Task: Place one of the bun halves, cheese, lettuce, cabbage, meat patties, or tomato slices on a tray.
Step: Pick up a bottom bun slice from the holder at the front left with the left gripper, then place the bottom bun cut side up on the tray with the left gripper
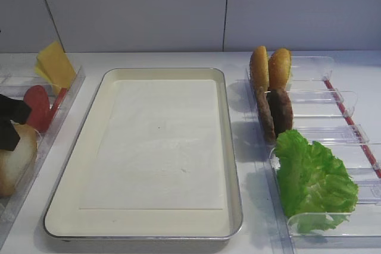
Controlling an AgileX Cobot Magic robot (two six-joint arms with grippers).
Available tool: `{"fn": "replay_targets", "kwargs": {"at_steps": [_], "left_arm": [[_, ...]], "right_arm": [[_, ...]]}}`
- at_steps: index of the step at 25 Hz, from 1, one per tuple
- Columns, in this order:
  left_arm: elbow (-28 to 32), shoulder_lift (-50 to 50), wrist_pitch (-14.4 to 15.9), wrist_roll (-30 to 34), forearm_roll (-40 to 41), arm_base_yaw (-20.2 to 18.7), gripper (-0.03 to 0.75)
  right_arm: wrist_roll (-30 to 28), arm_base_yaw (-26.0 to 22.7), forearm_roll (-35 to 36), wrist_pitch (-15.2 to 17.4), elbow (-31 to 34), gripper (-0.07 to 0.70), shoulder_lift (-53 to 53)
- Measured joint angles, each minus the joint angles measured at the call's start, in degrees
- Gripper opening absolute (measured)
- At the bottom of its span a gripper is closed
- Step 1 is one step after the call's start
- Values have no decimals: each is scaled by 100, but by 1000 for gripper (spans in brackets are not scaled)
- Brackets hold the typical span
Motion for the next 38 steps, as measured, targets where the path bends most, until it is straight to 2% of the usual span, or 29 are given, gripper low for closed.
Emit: {"fn": "replay_targets", "kwargs": {"at_steps": [8,12,14,19,22,28,30,38], "left_arm": [[0,-1097,70,-45,-229,0,148],[0,-1285,98,-18,-701,0,143],[0,-1244,46,197,-1128,0,143],[0,-548,-89,1381,-3069,-30,141],[0,30,-310,2044,-3909,-243,141],[0,943,-920,2415,-4574,-1106,141],[0,1198,-1083,2426,-4695,-1281,141],[-24,1895,-1192,3328,-5942,-1424,140]], "right_arm": [[0,0,0,0,0,321,0],[0,0,0,0,0,321,0],[0,0,0,0,0,321,0],[0,0,0,0,0,321,0],[0,0,0,0,0,321,0],[-37,0,0,0,0,321,0],[-37,0,0,0,0,321,0],[-37,0,0,0,0,321,0]]}}
